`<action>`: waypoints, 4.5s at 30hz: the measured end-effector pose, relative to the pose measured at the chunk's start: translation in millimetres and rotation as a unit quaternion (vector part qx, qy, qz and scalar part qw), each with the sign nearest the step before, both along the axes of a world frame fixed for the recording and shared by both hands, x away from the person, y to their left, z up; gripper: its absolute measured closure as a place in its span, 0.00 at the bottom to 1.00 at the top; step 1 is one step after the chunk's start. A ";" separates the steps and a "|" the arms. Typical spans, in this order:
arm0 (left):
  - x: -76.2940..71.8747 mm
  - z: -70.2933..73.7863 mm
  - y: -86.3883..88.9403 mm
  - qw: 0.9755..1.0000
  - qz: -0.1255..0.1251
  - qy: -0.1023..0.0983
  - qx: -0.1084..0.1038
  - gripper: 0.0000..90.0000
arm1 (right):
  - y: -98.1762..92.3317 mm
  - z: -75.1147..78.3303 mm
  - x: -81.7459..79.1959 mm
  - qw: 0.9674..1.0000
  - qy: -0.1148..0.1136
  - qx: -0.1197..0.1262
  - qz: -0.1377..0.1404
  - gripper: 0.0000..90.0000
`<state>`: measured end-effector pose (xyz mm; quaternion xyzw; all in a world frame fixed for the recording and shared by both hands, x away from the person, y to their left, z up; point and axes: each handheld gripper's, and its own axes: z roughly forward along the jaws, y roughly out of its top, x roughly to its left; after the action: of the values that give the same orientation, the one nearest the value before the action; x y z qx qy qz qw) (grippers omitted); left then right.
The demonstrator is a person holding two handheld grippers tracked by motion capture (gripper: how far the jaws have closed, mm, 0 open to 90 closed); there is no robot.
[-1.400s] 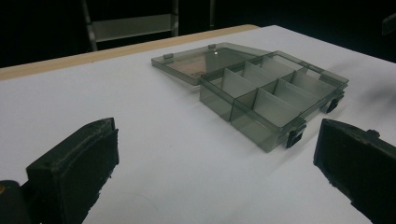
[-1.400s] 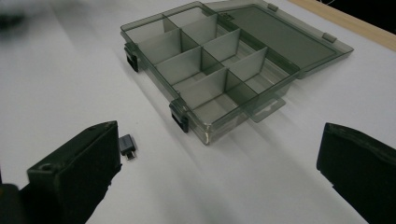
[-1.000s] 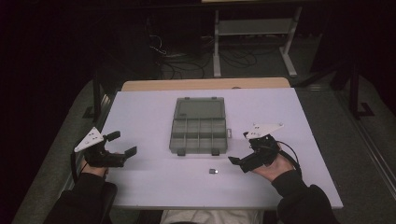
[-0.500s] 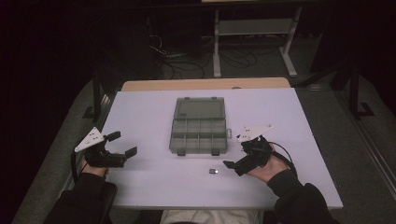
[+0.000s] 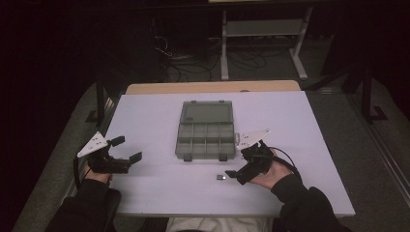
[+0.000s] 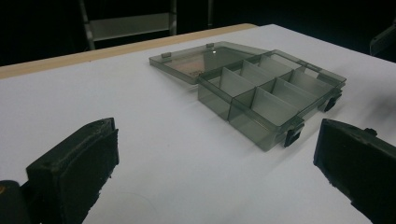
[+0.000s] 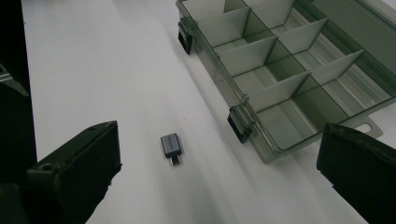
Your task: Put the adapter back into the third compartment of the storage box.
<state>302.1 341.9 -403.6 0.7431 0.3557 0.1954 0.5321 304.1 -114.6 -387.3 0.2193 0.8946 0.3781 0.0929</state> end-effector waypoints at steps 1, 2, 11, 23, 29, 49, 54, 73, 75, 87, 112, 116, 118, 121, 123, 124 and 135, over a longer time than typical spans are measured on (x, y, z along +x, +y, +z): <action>0.0 0.0 0.0 1.000 0.000 0.000 0.000 0.00 | 1.0 -0.2 0.3 1.000 0.000 -0.003 0.002 0.00; -0.1 0.0 0.0 1.000 0.000 0.000 0.000 0.00 | 2.1 -0.5 0.5 1.000 0.001 -0.003 0.003 0.00; -0.1 0.1 0.0 1.000 0.000 0.000 0.000 0.00 | 10.6 -6.1 2.7 1.000 0.013 -0.018 0.017 0.00; -0.1 0.1 0.2 1.000 0.000 -0.001 0.000 0.00 | 21.5 -14.2 3.5 0.998 0.025 -0.040 0.035 0.00; -0.1 0.1 0.1 1.000 0.000 -0.001 0.000 0.00 | 27.6 -18.4 3.2 0.997 0.031 -0.051 0.047 0.00; -0.3 0.4 0.3 1.000 0.001 -0.002 0.000 0.00 | 44.5 -35.1 4.4 0.992 0.052 -0.091 0.071 0.04; -0.3 0.4 0.2 1.000 0.000 -0.002 0.000 0.00 | 46.6 -37.7 5.7 0.990 0.051 -0.098 0.082 0.12; -0.3 0.3 0.3 1.000 0.000 -0.002 -0.001 0.00 | 50.1 -45.1 12.3 0.987 0.062 -0.104 0.101 0.54; -0.2 0.3 0.3 1.000 0.000 -0.002 -0.001 0.00 | 50.7 -45.9 12.4 0.987 0.061 -0.106 0.104 0.59; -0.3 0.3 0.3 1.000 0.000 -0.002 -0.001 0.00 | 52.8 -46.7 11.4 0.986 0.048 -0.115 0.107 0.80; -0.4 0.3 0.2 1.000 0.000 -0.002 0.000 0.00 | 45.2 -22.5 16.1 0.992 0.050 -0.074 0.094 0.83; -0.3 0.3 0.2 1.000 -0.001 -0.002 -0.001 0.00 | 43.6 -13.8 17.7 0.992 0.047 -0.069 0.090 0.83; -0.3 0.3 0.2 1.000 -0.001 -0.002 -0.001 0.00 | 42.8 -11.1 18.5 0.993 0.043 -0.069 0.089 0.83; -0.2 0.3 0.2 1.000 -0.001 -0.002 -0.001 0.00 | 41.7 -6.2 19.4 0.993 0.041 -0.065 0.085 0.83; -0.2 0.3 0.2 1.000 -0.001 -0.002 -0.001 0.00 | 40.7 -2.7 20.4 0.994 0.038 -0.064 0.084 0.83; -0.3 0.3 0.2 1.000 -0.001 -0.002 -0.001 0.00 | 40.2 -0.8 20.9 0.994 0.037 -0.065 0.084 0.83; -0.1 0.2 0.2 1.000 -0.001 -0.002 -0.001 0.00 | 36.6 13.1 29.8 0.995 0.033 -0.060 0.076 0.84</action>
<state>301.9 342.1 -403.4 0.7429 0.3541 0.1957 0.5333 333.9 -78.0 -374.2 0.1571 0.9322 0.3226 0.0470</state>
